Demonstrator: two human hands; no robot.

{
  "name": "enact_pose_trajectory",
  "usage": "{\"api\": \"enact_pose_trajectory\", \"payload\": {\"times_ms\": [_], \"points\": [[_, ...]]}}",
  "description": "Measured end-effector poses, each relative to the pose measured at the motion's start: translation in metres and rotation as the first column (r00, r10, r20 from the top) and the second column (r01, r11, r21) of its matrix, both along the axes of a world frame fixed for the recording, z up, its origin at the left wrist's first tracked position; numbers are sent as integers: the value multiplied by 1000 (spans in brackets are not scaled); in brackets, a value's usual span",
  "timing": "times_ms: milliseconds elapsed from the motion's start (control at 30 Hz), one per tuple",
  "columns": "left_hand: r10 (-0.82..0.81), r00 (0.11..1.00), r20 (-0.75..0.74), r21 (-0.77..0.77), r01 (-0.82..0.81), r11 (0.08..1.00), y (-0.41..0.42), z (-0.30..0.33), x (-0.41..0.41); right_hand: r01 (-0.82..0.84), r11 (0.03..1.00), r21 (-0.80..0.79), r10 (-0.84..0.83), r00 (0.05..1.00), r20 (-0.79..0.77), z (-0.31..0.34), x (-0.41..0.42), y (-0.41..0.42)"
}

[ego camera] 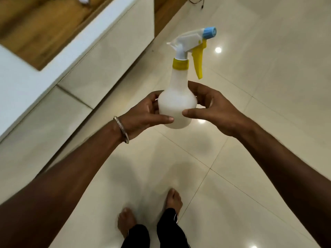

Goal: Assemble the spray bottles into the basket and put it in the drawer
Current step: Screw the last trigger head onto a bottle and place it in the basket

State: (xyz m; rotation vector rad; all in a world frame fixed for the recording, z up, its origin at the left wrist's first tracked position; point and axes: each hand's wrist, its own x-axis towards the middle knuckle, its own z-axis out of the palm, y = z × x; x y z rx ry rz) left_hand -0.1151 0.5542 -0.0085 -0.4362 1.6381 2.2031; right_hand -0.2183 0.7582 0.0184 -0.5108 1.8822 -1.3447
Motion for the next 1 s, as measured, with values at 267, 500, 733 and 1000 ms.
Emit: {"api": "enact_pose_trajectory", "payload": {"times_ms": [267, 500, 733, 1000], "points": [[420, 903, -86, -217, -429, 877, -63, 21, 112, 23, 999, 37, -20, 996, -88, 23, 102, -98], [545, 789, -283, -529, -602, 598, -111, 53, 214, 104, 994, 15, -100, 981, -168, 41, 222, -202], [586, 724, -363, -674, -639, 371, -156, 83, 297, 42, 998, -45, -49, 985, -163, 62, 298, -279], [599, 745, -294, -599, -632, 492, -237, 113, 373, -292, 954, -65, 278, 946, -166, 93, 310, -351]]}}
